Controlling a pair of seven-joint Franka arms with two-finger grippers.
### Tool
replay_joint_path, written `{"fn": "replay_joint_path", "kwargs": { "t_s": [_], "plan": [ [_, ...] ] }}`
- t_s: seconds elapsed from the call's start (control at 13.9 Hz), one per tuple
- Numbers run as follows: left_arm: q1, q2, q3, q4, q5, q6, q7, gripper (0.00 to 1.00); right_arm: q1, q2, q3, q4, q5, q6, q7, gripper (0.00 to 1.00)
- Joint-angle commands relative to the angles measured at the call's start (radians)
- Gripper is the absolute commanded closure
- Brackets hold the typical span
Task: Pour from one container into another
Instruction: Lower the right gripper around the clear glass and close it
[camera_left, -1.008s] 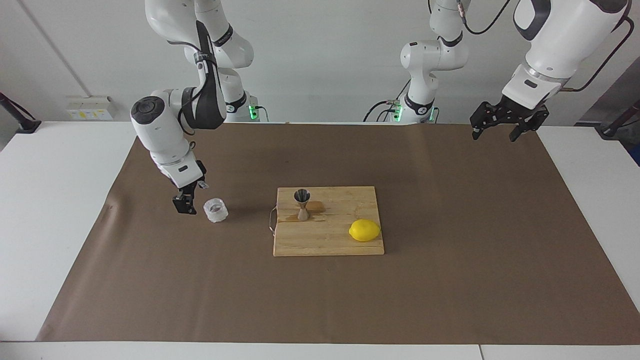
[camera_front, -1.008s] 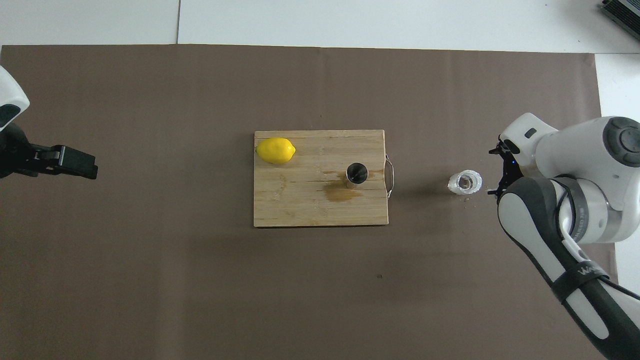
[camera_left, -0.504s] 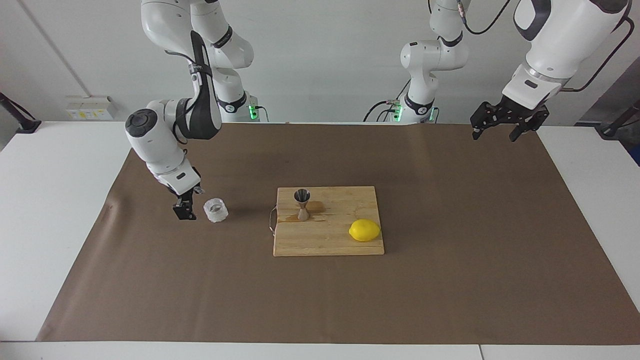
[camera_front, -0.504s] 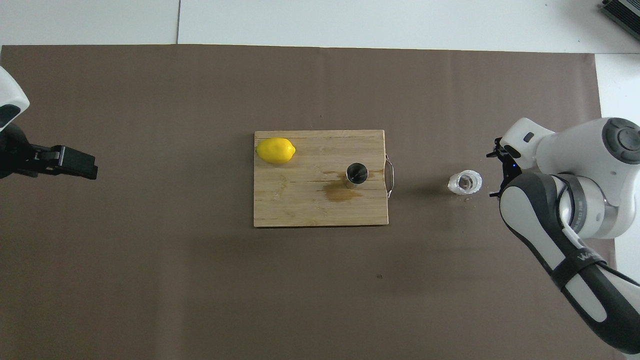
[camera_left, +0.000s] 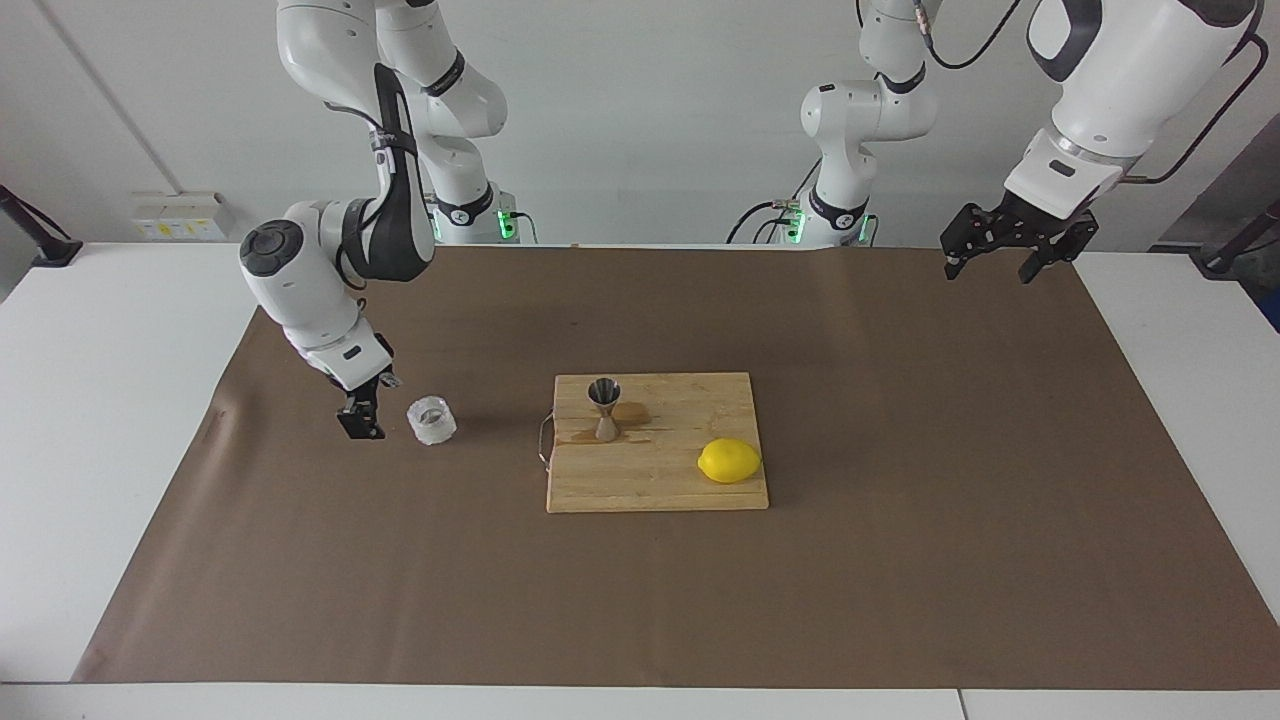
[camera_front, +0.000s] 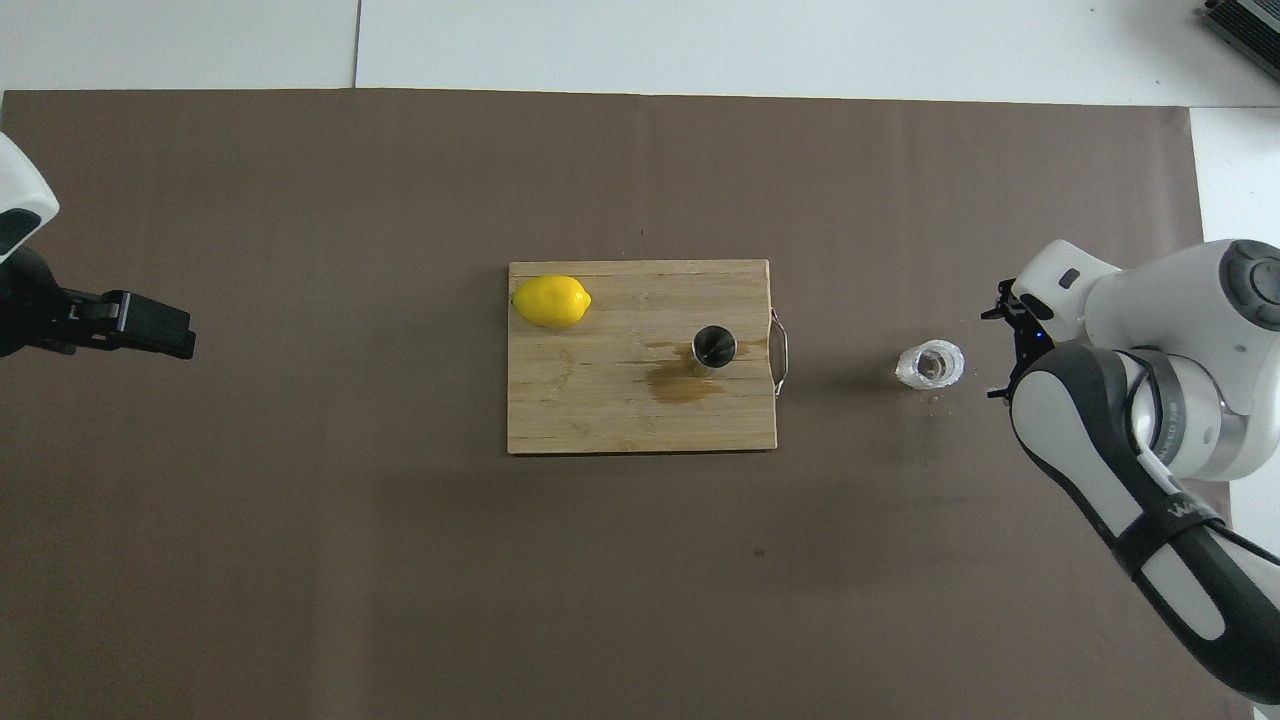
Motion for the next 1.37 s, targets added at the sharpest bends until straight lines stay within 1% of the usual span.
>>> {"fn": "replay_joint_path", "kwargs": {
  "t_s": [0.0, 0.43, 0.58, 0.72, 0.86, 1.22, 1.3],
  "plan": [
    [-0.010, -0.030, 0.011, -0.031, 0.000, -0.001, -0.007, 0.00, -0.023, 0.012, 0.012, -0.014, 0.055, -0.002, -0.042, 0.00],
    [-0.010, -0.030, 0.011, -0.031, 0.000, -0.001, -0.007, 0.00, -0.016, 0.018, 0.012, -0.021, 0.094, -0.010, -0.099, 0.00],
    [-0.010, -0.030, 0.011, -0.031, 0.000, -0.001, -0.007, 0.00, -0.022, 0.014, 0.010, -0.049, 0.120, -0.010, -0.108, 0.00],
    [-0.010, -0.030, 0.011, -0.031, 0.000, -0.001, -0.007, 0.00, -0.022, 0.008, 0.012, -0.066, 0.143, -0.007, -0.160, 0.00],
    [-0.010, -0.030, 0.011, -0.031, 0.000, -0.001, -0.007, 0.00, -0.010, 0.011, 0.012, -0.064, 0.197, 0.015, -0.211, 0.00],
    [-0.010, -0.030, 0.011, -0.031, 0.000, -0.001, -0.007, 0.00, -0.004, 0.031, 0.012, -0.064, 0.219, 0.059, -0.249, 0.00],
    [-0.010, -0.030, 0.011, -0.031, 0.000, -0.001, -0.007, 0.00, -0.004, 0.041, 0.012, -0.063, 0.251, 0.064, -0.280, 0.00]
  ]
}}
